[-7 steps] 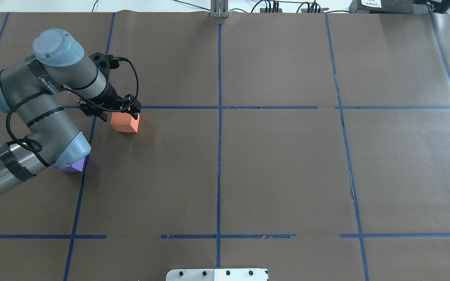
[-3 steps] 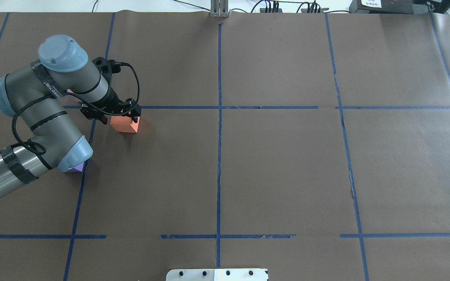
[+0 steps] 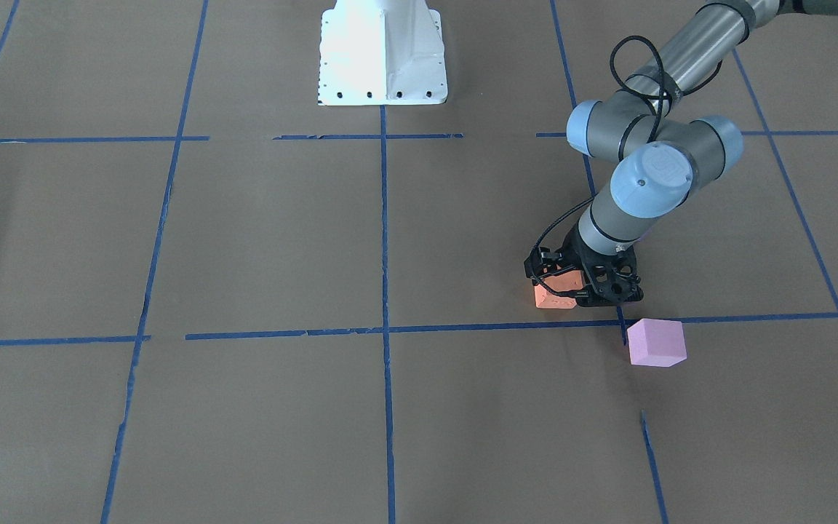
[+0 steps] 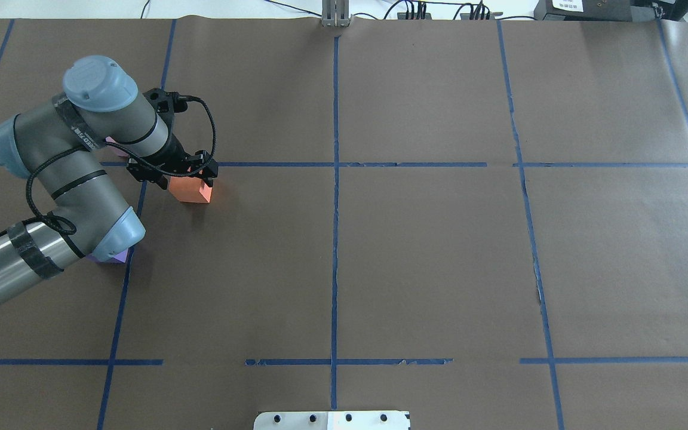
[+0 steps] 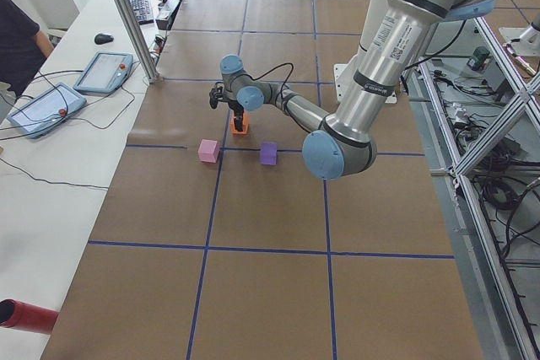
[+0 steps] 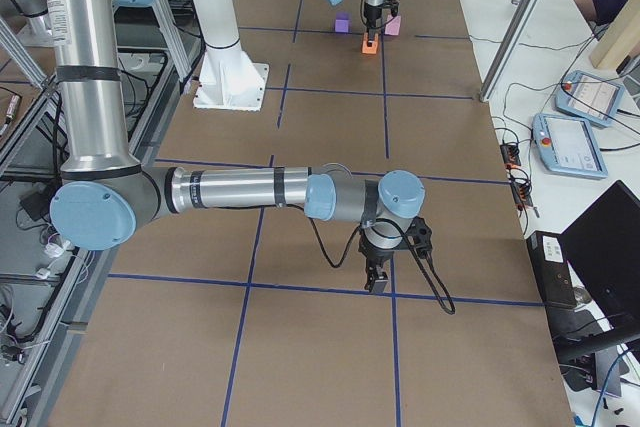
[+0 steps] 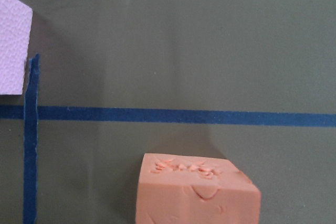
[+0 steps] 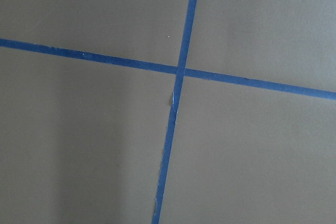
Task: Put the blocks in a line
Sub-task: 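Close the left gripper on the orange cube, then lift the orange cube and carry it toward the pink cube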
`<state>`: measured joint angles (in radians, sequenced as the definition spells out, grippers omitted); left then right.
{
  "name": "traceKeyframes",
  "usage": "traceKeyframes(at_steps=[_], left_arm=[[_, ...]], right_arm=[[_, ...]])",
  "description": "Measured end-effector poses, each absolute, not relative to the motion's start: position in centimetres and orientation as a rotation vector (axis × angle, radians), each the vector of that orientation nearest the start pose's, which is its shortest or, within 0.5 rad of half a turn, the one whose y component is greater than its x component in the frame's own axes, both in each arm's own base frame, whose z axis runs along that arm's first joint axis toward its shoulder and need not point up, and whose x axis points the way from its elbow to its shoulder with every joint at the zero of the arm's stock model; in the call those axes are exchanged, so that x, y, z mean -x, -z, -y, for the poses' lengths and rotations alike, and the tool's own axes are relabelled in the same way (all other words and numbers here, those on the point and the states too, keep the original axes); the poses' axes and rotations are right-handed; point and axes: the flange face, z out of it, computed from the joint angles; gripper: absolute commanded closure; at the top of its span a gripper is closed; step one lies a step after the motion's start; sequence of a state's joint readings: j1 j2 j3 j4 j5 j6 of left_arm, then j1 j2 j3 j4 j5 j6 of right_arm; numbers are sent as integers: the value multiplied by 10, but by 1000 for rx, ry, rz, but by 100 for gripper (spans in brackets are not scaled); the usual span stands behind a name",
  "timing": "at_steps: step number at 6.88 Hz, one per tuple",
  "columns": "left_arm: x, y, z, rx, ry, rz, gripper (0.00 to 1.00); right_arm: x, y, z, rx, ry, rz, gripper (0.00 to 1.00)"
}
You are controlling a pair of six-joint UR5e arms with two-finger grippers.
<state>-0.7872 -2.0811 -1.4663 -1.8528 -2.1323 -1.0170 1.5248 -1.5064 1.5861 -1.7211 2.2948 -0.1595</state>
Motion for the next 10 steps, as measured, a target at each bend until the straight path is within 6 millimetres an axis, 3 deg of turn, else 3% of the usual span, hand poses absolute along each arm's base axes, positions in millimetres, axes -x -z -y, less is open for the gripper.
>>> traceKeyframes(at_steps=[1,2,3,4,6,7,9,10], left_arm=[[-438,-382,552,5,25,-860,12],[-440,-383,554,2,22,-863,26],[-442,-384,555,0,21,-866,57],[-442,-383,556,-3,19,-869,79],[-435,-376,558,-16,21,-881,80],[-418,-365,562,-34,34,-894,79],[-360,-347,565,-66,45,-895,78],[-334,-351,562,-80,36,-888,77]], right_arm=[[-44,-637,515,26,171,727,0],[-44,-637,515,26,171,727,0],[-44,-637,515,26,171,727,0],[-44,-637,515,26,171,727,0],[-44,-637,515,26,171,727,0],[-44,-637,515,26,171,727,0],[-44,-637,515,26,171,727,0],[-44,-637,515,26,171,727,0]])
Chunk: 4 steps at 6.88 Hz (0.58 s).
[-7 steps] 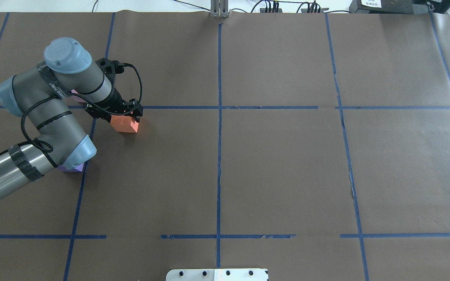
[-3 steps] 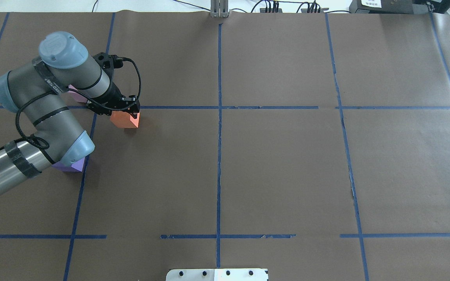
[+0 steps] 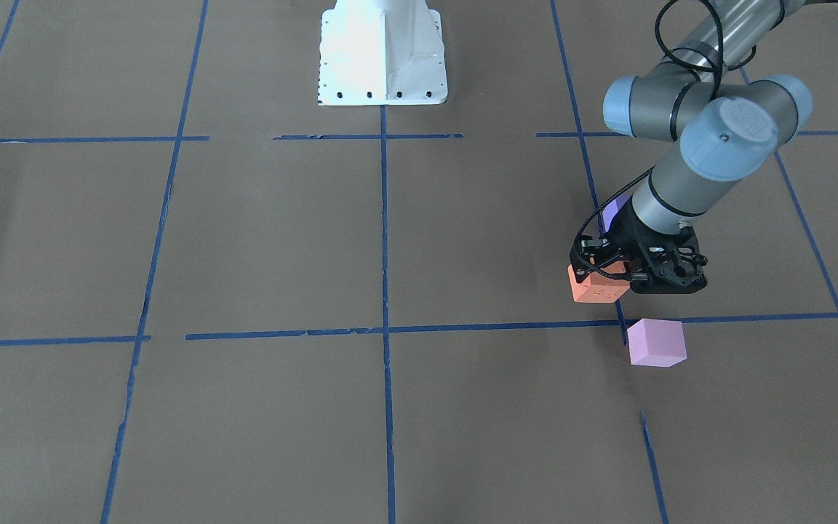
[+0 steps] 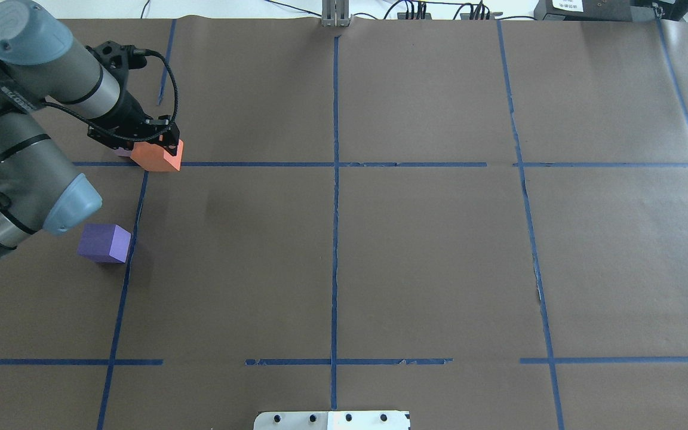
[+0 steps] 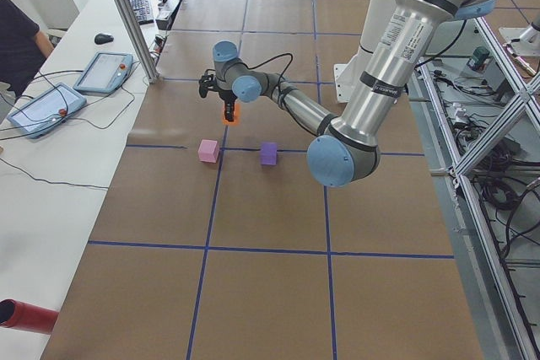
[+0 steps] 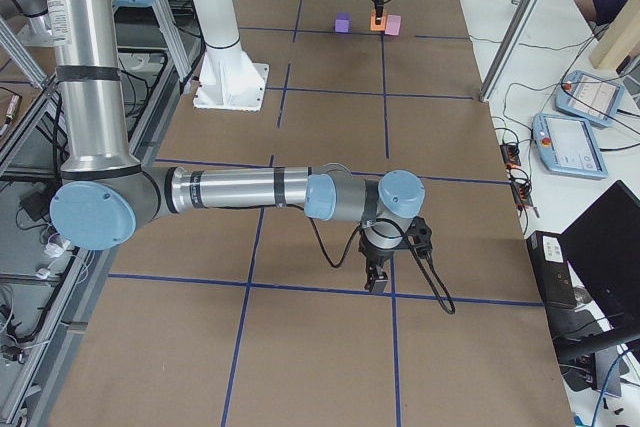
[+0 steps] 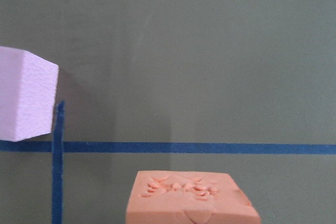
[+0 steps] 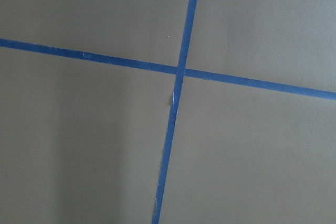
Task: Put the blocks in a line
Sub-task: 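Lift the orange cube and carry it toward the pink cube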
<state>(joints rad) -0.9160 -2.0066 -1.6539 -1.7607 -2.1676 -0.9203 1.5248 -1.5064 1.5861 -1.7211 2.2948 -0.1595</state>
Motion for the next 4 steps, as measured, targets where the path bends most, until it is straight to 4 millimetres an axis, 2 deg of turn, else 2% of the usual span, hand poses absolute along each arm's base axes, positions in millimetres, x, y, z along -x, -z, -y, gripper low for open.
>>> traceKeyframes(at_steps=[2,4], left_arm=[[-300,-384,551,-90,7,-853,76],[-285,-413,548,-92,-31,-819,76]], right_arm=[[-44,-637,515,26,171,727,0],[-44,-637,515,26,171,727,0]])
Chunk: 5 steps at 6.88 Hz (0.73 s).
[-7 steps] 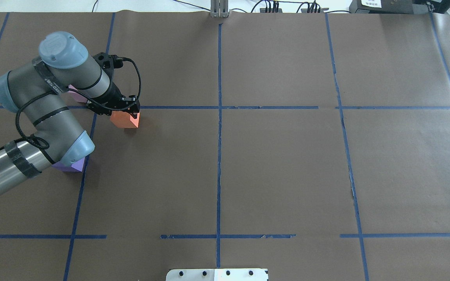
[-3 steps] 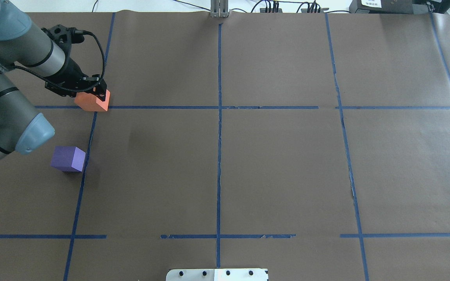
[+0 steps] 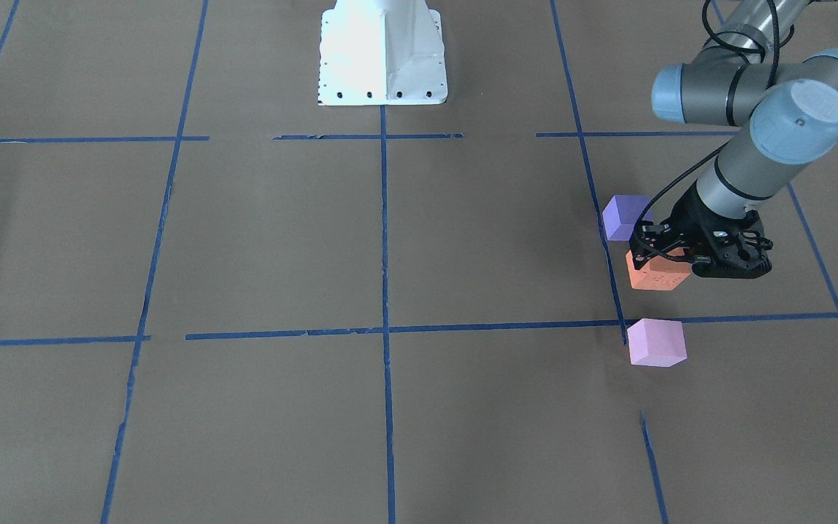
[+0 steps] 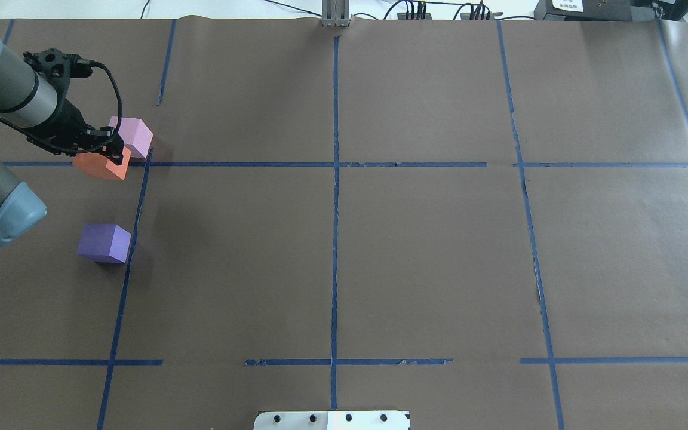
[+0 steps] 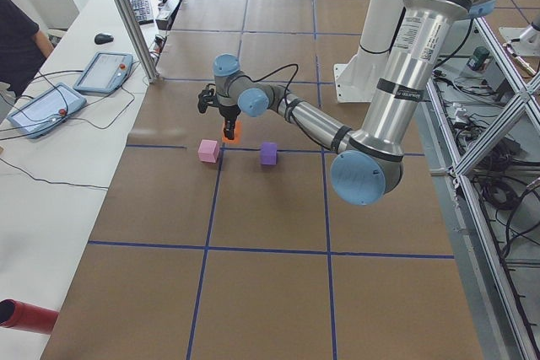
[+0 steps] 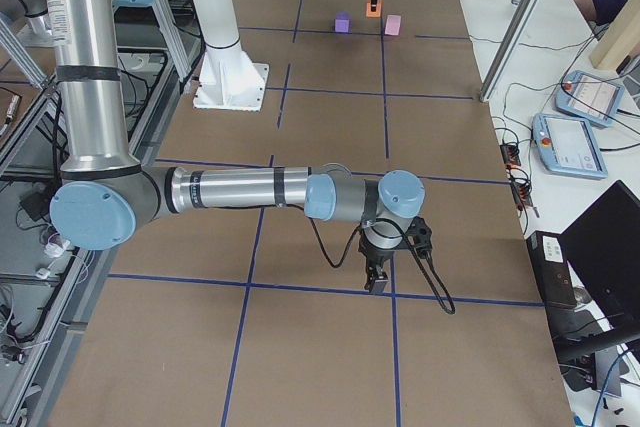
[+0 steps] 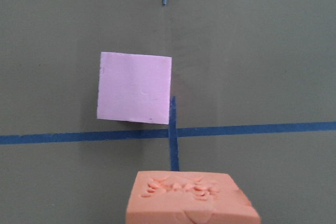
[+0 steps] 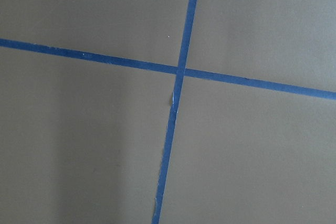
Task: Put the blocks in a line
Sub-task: 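Lift the orange cube and carry it toward the pink cube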
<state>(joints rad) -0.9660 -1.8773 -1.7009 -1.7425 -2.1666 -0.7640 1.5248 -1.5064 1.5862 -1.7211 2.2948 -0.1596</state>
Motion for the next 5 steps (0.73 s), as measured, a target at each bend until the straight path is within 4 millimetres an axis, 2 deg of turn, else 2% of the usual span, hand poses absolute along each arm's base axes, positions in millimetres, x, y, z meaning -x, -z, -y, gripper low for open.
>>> traceKeyframes(at_steps=[2,5], left_arm=[[-287,-437,547,-66,-53,-793,76],[-298,-459,552,-35,-57,-776,76]], right_arm=[[-44,-637,515,26,171,727,0],[-44,-637,515,26,171,727,0]])
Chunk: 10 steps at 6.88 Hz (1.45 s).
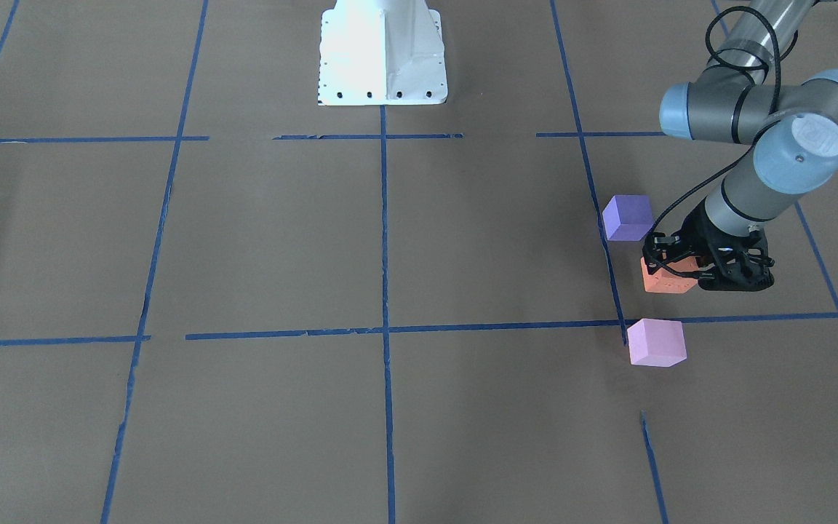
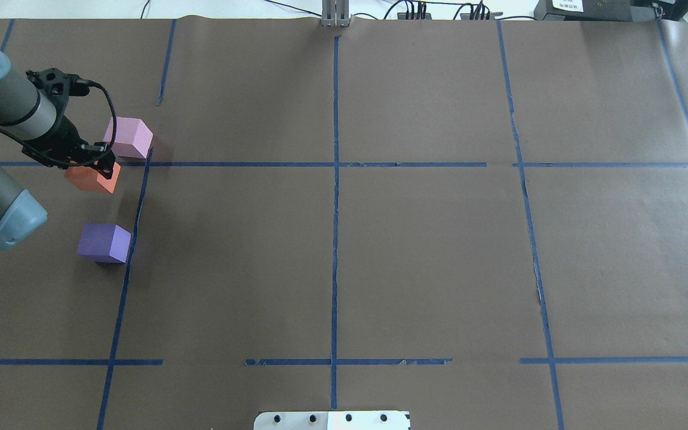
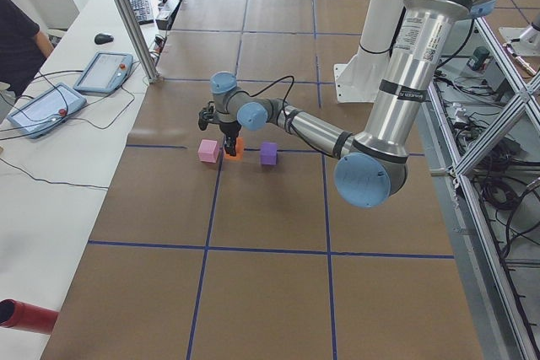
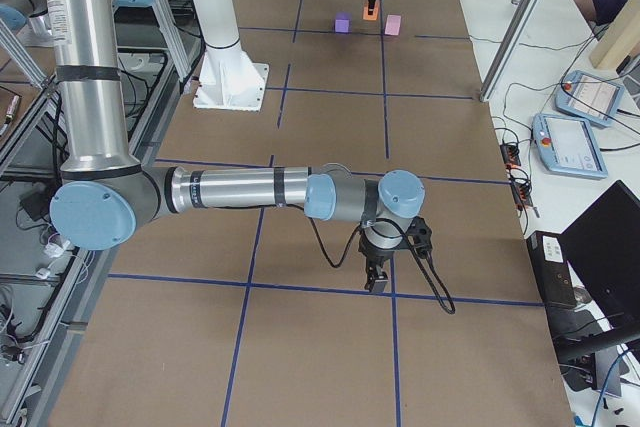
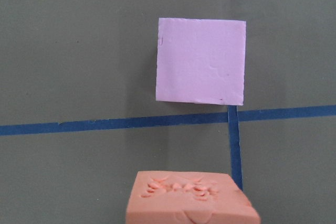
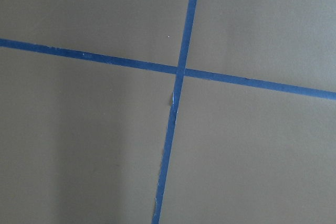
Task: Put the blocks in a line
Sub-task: 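Lower the orange cube between the pink and purple cubes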
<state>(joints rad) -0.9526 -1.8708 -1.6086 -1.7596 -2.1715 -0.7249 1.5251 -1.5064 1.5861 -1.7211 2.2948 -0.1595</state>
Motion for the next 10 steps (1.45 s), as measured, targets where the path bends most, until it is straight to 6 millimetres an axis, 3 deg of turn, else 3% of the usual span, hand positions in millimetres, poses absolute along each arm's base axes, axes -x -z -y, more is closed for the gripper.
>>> traceKeyframes(at_steps=[4,10], left_arm=[[-317,-467,567,-25,-61,-776,75],[-329,-474,565,0,-75,-794,75]], right_arm=[[-44,-637,515,26,171,727,0],[-44,-637,515,26,171,727,0]])
